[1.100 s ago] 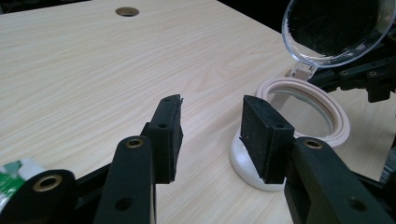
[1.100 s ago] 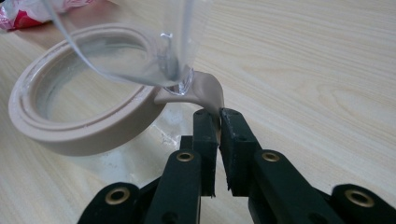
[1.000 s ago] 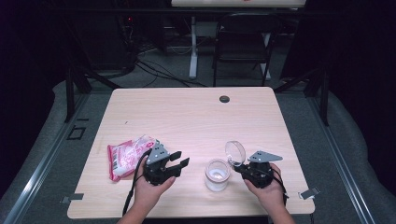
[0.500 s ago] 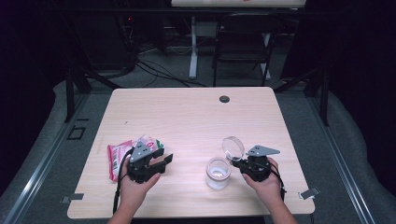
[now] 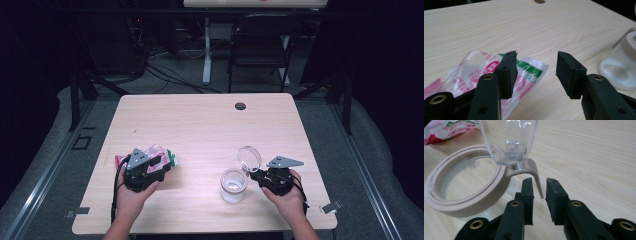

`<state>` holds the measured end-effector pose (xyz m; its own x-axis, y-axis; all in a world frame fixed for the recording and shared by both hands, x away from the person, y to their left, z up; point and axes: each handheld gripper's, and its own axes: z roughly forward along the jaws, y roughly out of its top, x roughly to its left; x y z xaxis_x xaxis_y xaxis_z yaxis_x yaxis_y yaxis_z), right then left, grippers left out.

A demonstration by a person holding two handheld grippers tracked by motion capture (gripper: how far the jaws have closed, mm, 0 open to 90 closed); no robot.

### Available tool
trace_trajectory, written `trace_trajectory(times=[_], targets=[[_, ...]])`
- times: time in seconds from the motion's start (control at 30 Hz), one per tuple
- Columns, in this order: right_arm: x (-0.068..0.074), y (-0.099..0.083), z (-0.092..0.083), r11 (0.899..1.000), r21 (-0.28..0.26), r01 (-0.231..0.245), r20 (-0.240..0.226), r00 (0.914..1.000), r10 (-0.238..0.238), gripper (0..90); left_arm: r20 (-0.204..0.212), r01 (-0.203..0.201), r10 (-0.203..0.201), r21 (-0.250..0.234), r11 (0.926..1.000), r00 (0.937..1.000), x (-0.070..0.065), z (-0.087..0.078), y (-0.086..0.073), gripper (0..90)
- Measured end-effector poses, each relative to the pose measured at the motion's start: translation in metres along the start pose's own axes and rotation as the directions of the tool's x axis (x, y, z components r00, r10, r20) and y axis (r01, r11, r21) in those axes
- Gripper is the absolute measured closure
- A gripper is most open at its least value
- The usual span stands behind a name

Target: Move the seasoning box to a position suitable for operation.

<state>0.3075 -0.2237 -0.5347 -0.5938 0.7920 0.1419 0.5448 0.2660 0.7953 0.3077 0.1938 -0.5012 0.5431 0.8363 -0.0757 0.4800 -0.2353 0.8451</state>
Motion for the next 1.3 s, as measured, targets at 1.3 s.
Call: trace_trajectory(times=[1.3], targets=[[-0.001, -0.025, -0.033, 0.998, -0.053, -0.036, 0.039, 0.9985, 0.038, 58.8, -0.278, -0.266, 0.332, 0.248, 0.9316, 0.9016, 0.0, 0.046, -0.041, 30.2]])
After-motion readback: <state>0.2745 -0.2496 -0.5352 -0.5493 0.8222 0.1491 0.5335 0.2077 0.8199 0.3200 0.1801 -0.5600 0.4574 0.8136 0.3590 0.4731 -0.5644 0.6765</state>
